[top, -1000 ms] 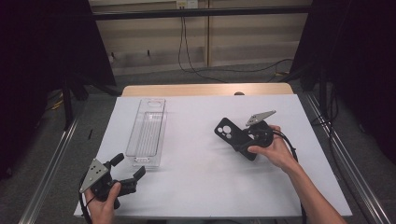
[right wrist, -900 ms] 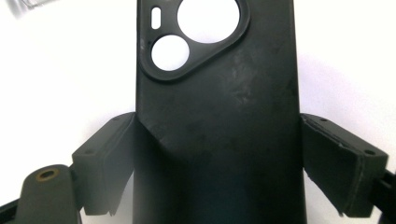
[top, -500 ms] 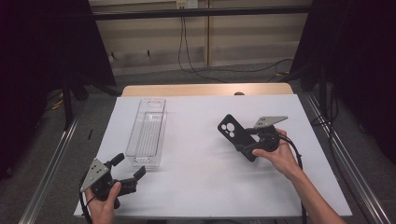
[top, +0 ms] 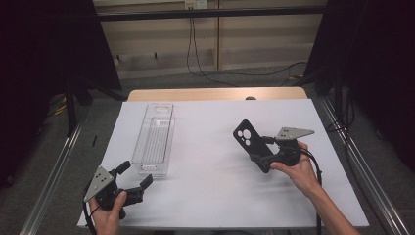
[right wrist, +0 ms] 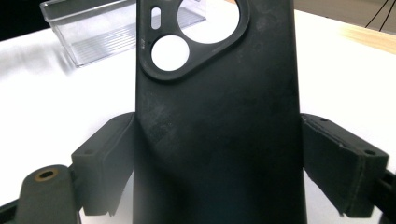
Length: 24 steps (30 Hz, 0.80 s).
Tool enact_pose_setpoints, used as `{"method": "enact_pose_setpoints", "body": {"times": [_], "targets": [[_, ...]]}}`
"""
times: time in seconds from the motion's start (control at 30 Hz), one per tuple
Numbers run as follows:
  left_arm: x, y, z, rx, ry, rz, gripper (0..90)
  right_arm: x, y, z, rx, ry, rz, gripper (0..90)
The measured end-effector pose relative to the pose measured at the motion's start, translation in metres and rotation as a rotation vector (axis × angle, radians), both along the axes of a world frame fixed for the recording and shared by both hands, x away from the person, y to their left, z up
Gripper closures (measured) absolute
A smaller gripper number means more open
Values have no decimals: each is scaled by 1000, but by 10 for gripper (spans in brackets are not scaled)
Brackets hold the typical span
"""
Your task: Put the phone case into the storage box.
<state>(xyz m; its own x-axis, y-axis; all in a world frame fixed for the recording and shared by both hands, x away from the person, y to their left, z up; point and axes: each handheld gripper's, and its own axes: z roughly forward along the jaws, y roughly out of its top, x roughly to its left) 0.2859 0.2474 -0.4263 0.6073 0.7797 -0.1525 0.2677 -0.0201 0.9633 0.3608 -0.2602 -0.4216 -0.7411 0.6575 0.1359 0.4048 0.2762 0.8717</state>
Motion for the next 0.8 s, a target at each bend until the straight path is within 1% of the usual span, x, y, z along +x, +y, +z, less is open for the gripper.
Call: {"method": "enact_pose_setpoints", "body": {"times": [0.07,0.23,0.37,0.47,0.53,0.57,0.63,0.8], "targets": [[0,0,0,-4,1,-1,31,-4,0,1,-2,-5,-1,145],[-1,0,1,5,-9,-7,31,-13,-3,0,22,-16,4,145],[-1,0,1,5,-11,-7,31,-19,-4,-6,46,-25,8,145],[-1,0,1,22,-12,-18,31,-23,-4,-9,56,-26,13,145],[-2,-1,2,25,-14,-26,31,-26,-4,-9,65,-28,21,145],[-2,-2,2,27,-15,-28,31,-28,-4,-9,84,-26,26,145],[-3,-2,2,27,-16,-38,31,-29,-4,-9,84,-29,29,145],[-3,-3,3,21,-12,-43,30,-37,0,-9,96,-32,57,144]]}}
